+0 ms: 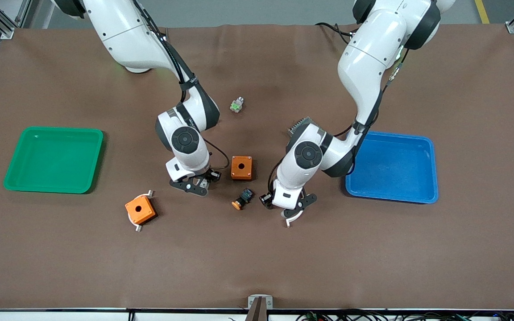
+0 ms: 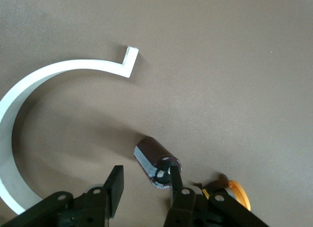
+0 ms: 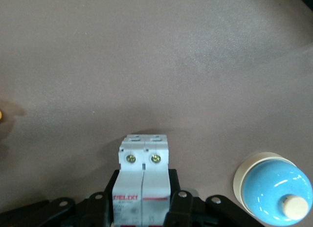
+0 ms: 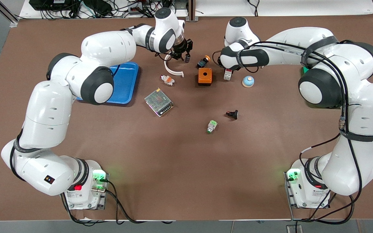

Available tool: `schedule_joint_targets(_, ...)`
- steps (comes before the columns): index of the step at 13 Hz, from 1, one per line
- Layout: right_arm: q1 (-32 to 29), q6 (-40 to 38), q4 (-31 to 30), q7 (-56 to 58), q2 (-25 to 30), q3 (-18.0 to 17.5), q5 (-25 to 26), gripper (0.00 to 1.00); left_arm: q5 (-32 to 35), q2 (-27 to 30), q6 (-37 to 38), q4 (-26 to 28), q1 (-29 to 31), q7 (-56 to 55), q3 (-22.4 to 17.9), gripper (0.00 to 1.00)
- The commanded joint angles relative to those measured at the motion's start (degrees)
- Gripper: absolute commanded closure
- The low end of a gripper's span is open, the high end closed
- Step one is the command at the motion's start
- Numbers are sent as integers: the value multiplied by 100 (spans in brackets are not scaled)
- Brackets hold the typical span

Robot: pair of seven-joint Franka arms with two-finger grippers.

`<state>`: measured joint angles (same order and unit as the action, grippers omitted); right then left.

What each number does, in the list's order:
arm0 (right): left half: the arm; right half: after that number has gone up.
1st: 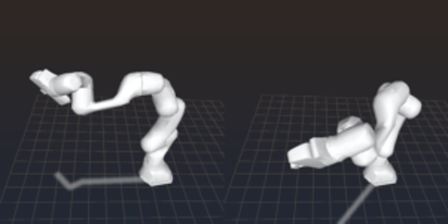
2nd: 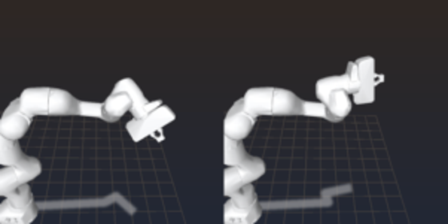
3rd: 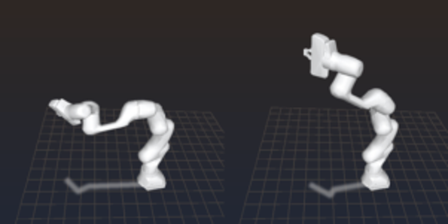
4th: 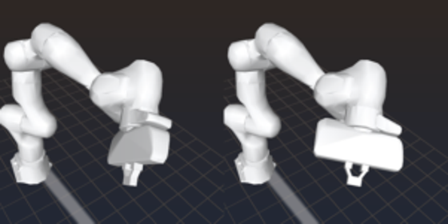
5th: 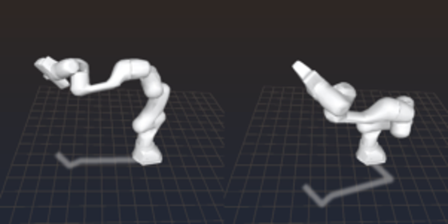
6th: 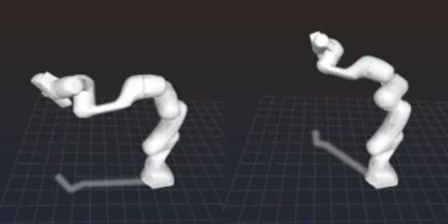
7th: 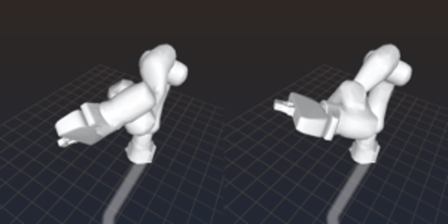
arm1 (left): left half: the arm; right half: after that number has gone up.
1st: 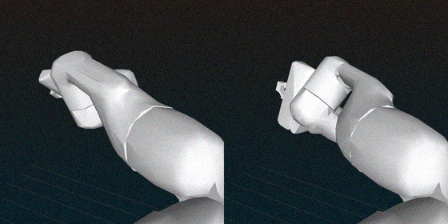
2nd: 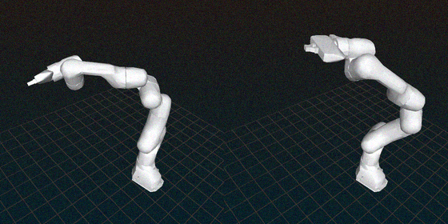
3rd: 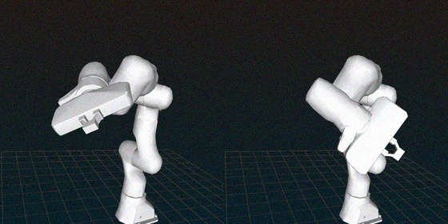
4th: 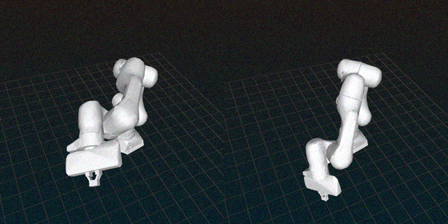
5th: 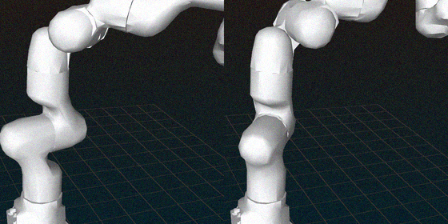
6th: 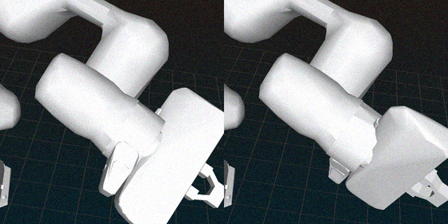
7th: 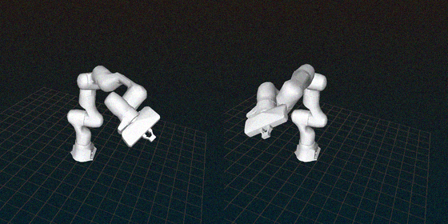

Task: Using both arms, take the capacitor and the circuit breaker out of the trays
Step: 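Set the breaker by the blue ball while the left gripper sets the capacitor down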

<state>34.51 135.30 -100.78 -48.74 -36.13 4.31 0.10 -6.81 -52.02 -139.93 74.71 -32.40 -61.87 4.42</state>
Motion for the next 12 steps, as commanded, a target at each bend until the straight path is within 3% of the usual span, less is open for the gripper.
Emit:
schedule_joint_targets(1,-23,-144,128,-22,96,17,-141,0,-13,-72,-26,-141,-65,44,-73,53)
schedule_joint_targets(3,-67,-651,224,-39,385,43,-141,0,-13,-37,-26,-141,-47,53,-81,48)
schedule_joint_targets(8,-93,-1837,260,-189,1632,271,-71,0,31,357,158,-106,40,315,-327,0)
schedule_joint_targets(11,-399,-2742,374,55,2564,272,-54,0,260,788,1254,-70,488,1095,-293,0)
schedule_joint_targets(12,-549,-3137,522,736,2819,281,-53,0,259,972,1675,-70,654,1412,-292,0)
